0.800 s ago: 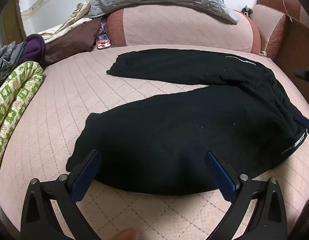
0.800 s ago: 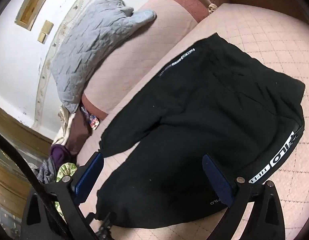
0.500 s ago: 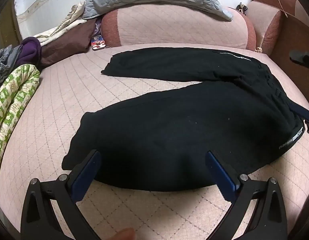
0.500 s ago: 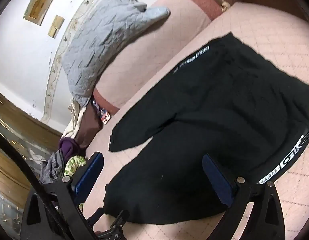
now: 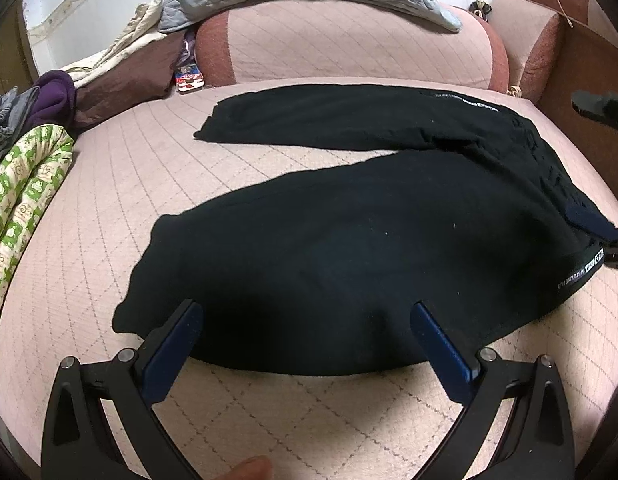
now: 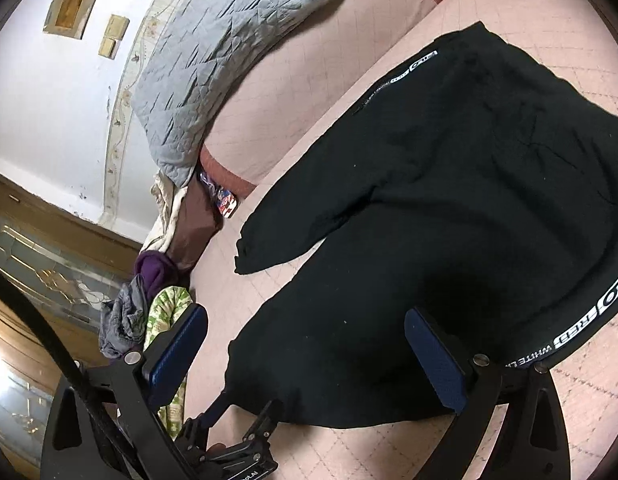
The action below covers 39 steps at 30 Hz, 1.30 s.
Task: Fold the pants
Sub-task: 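Move both grippers toward the black sweatpants' waistband and legs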
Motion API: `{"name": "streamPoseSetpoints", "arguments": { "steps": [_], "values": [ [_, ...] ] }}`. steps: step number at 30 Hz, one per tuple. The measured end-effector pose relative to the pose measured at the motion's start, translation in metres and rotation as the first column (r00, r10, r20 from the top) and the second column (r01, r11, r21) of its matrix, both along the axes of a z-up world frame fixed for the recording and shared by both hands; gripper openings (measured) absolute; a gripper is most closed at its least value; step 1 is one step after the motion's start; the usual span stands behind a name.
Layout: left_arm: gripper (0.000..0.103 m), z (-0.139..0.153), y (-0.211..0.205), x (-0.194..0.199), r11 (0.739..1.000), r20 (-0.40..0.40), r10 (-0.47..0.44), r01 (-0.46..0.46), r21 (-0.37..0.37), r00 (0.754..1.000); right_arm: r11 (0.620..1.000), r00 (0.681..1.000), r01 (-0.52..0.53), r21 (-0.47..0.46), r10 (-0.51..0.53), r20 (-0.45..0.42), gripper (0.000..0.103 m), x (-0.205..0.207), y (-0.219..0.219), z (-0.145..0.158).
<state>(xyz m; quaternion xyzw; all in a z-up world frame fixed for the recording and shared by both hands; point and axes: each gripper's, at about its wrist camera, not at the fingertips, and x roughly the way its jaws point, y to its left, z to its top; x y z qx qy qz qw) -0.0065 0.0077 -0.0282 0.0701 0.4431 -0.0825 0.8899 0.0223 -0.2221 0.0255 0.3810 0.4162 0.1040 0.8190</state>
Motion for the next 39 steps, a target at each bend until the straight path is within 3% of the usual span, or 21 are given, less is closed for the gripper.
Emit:
{"name": "streamPoseSetpoints", "arguments": {
  "steps": [10, 16, 21, 39],
  "values": [
    [0.103, -0.022, -0.017, -0.006, 0.998, -0.051, -0.037, 0.04, 0.058, 0.998, 0.962, 0.999, -0.01, -0.273, 0.02, 0.032, 0.102, -0.001, 0.015, 0.019],
    [0.103, -0.025, -0.016, -0.009, 0.998, -0.061, -0.032, 0.035, 0.047, 0.998, 0.927, 0.995, -0.024, -0.375, 0.058, 0.08, 0.102, -0.003, 0.025, 0.027],
    [0.103, -0.029, -0.007, -0.005, 1.0, -0.111, -0.01, 0.007, -0.023, 0.994, 0.913, 0.995, -0.029, -0.407, 0.065, 0.076, 0.102, -0.002, 0.028, 0.025],
    [0.103, -0.027, -0.01, -0.007, 0.999, -0.143, -0.047, 0.048, 0.008, 0.989, 0.906, 0.999, -0.028, -0.422, 0.042, 0.023, 0.101, 0.005, 0.025, 0.01]
  ]
}}
